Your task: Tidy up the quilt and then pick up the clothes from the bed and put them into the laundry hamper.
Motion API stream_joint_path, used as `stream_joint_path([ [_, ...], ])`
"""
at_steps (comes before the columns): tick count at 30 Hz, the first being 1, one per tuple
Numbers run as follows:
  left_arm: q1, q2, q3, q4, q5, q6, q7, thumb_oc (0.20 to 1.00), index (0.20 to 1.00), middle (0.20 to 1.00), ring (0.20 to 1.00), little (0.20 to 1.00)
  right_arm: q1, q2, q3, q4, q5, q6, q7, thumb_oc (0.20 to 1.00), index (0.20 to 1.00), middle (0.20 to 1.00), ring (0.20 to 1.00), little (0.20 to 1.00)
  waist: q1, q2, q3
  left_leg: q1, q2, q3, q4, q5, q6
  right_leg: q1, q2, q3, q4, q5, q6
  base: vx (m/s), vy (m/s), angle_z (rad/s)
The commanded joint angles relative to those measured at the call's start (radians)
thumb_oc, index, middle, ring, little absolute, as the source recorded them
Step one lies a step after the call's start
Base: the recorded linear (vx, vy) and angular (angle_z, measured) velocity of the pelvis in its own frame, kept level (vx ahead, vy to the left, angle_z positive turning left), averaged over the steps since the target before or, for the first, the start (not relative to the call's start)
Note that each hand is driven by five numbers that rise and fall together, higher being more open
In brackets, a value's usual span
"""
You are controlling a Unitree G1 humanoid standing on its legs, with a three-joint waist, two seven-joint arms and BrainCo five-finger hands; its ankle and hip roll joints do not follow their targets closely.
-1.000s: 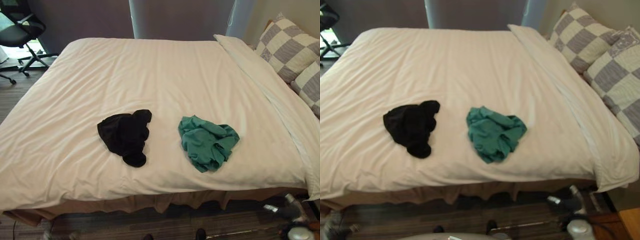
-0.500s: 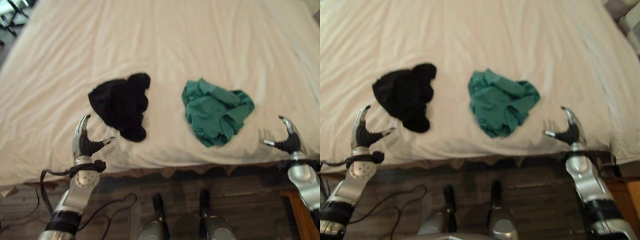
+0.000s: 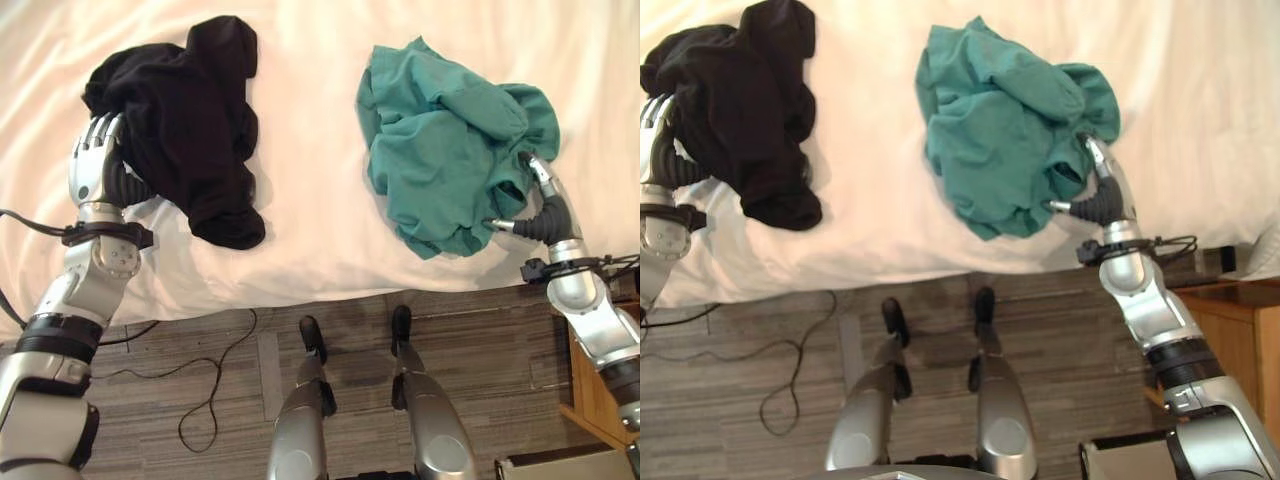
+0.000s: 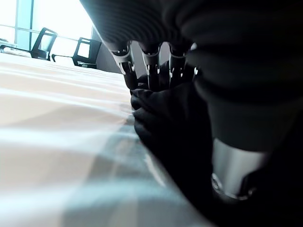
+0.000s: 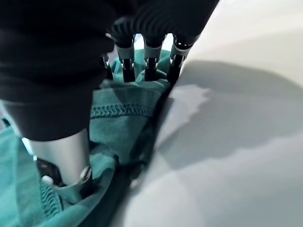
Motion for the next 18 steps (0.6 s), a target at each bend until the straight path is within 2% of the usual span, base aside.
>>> stream_joint_path([
  [1,-0.010,0.037,0.056,-0.057,0.066,-0.009,0.064,1.000,1.000,1.000,1.000,1.000,0.025,0.019,-0.088,0.009,-0.046,-0.021,-0.041,1.000,1.000,1.000,1.000,1.000,-0.014,-0.001,-0.066,0.010,0.012,-0.003,-0.004,-0.066,-0.049,-0.045,-0.051,0.052,0.120,-0.156,0.089,0.02,0.007,-0.05],
  [11,0.003,-0.028,0.075,-0.115,0.074,-0.025,0.051,1.000,1.000,1.000,1.000,1.000,0.046,0.056,-0.093,0.040,-0.058,-0.020,-0.031,1.000,1.000,1.000,1.000,1.000,-0.027,0.007,-0.042,0.040,0.003,0.002,-0.004,-0.081,-0.045,-0.021,-0.049,0.066,0.098,-0.145,0.087,0.00,0.000,-0.03],
  [16,-0.037,-0.029,0.035,-0.082,0.110,-0.004,0.040,1.000,1.000,1.000,1.000,1.000,0.022,0.059,-0.083,0.039,-0.059,-0.025,-0.029,1.000,1.000,1.000,1.000,1.000,-0.033,0.001,-0.026,0.037,0.004,0.005,-0.004,-0.079,-0.046,-0.028,-0.046,0.073,0.095,-0.138,0.087,-0.02,0.003,-0.14],
  [18,-0.120,-0.030,-0.022,-0.003,0.138,0.027,0.040,1.000,1.000,1.000,1.000,1.000,-0.012,0.060,-0.069,0.032,-0.053,-0.029,-0.028,1.000,1.000,1.000,1.000,1.000,-0.045,-0.009,-0.014,0.026,0.008,0.012,-0.004,-0.078,-0.049,-0.044,-0.041,0.075,0.097,-0.135,0.088,-0.05,0.014,-0.02],
])
